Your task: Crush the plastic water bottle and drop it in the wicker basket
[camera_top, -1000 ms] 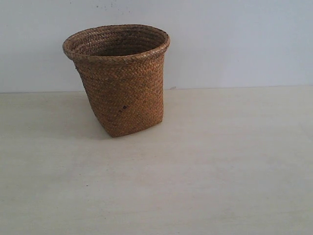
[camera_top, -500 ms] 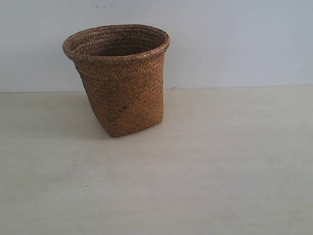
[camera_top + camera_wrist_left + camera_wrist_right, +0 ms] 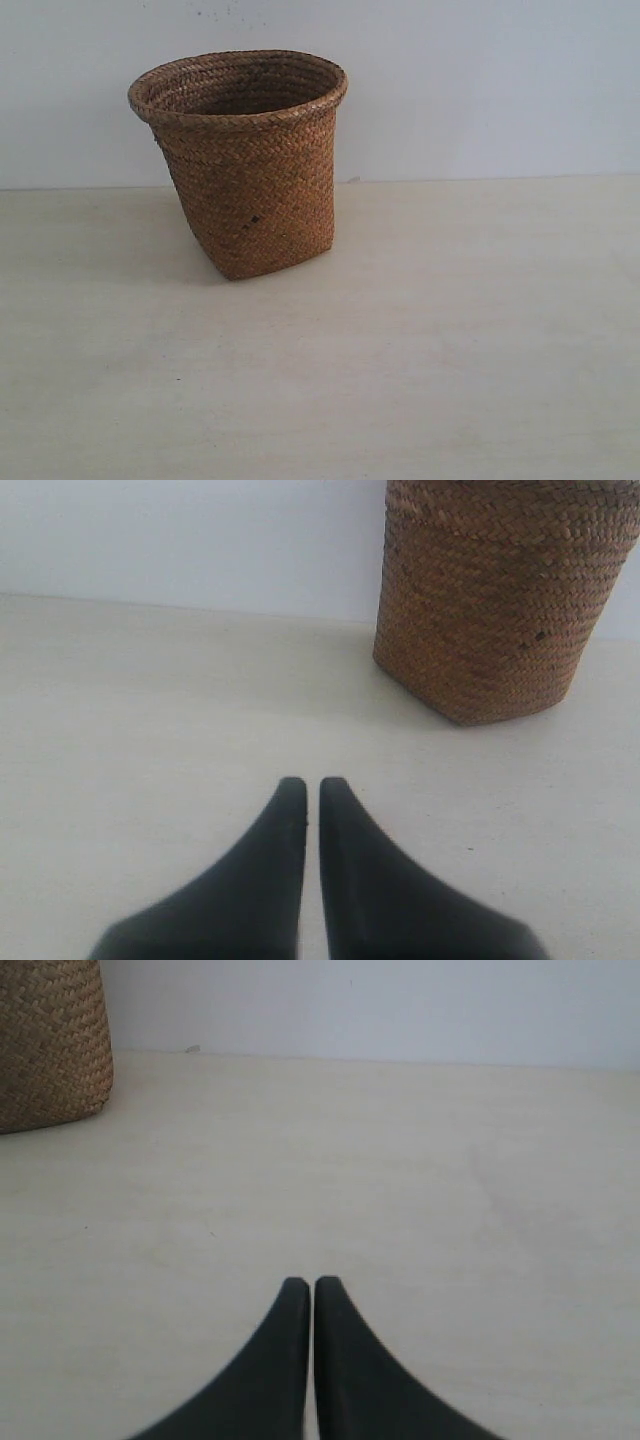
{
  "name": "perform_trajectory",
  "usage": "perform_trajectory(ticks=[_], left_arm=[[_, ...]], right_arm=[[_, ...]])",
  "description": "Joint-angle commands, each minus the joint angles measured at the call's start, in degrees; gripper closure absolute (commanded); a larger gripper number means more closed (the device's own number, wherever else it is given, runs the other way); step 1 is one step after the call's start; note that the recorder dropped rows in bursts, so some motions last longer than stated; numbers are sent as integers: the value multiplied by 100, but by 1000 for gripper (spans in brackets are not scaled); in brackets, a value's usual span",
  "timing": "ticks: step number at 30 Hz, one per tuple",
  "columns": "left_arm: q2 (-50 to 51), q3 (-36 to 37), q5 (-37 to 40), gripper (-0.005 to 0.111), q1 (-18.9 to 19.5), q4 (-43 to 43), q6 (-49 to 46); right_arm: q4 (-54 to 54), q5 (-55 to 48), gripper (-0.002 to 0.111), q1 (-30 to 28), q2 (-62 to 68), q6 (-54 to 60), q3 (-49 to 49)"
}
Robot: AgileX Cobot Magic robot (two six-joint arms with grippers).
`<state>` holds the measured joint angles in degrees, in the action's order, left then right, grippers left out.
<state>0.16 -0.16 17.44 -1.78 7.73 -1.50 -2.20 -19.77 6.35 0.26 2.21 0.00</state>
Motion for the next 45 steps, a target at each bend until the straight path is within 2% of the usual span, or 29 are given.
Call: perform_trajectory(ticks=[1, 17, 45], left_arm=[[-16, 16, -69, 103, 13, 61, 56], [-16, 16, -69, 103, 13, 61, 56], [-16, 16, -69, 103, 13, 61, 56]], right_arm=[[-11, 24, 108, 18, -26, -26, 0], [-11, 79, 108, -176, -26, -36, 0], [-11, 106, 108, -176, -26, -36, 0]])
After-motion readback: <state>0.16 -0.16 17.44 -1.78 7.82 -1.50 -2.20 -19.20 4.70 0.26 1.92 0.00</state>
